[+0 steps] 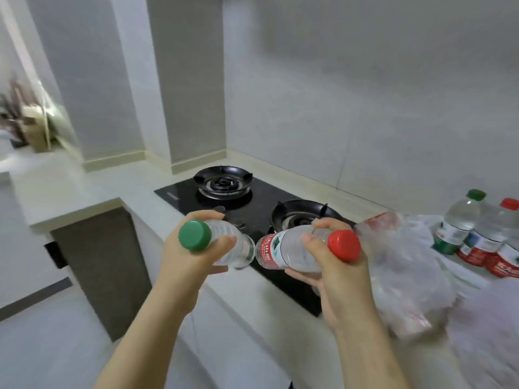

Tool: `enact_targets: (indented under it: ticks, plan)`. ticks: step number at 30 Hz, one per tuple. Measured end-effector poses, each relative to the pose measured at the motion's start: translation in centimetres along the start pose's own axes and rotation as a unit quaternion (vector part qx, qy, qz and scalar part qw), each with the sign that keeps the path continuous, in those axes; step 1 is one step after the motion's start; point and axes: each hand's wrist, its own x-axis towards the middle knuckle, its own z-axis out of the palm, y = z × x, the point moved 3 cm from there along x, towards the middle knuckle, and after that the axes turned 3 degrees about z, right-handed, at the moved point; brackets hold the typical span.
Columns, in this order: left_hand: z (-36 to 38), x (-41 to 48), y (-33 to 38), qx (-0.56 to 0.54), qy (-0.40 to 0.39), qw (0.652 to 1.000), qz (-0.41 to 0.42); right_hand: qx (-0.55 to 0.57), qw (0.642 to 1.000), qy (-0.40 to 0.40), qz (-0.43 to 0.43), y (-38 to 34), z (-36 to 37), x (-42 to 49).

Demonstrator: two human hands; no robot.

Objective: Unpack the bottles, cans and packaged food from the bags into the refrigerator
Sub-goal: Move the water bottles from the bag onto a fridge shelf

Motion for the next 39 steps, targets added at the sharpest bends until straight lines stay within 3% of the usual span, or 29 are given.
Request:
enact_targets:
  ticks: [8,16,27,39]
  plan:
    - [-15.5,-5.9,0.9,0.06,0.168,0.983,-0.039,-0.053,0.977,-0.189,0.087,6.1,12.7,-7.1]
    - [-25.2,-13.8,1.8,0.082,0.326,0.939,-0.068,-0.111,0.901,-0.392,0.151,10.6,21.9,-14.2]
    - [-29.1,-27.4,4.2,0.108,0.584,0.804,-0.035,-0.153,0.705,-0.664,0.198,12.4,28.9,-25.6]
    - [-28.9,-43.1,10.8,0.132,0.744,0.654,0.027,-0.093,0.54,-0.818,0.172,8.1,30.2,-41.5]
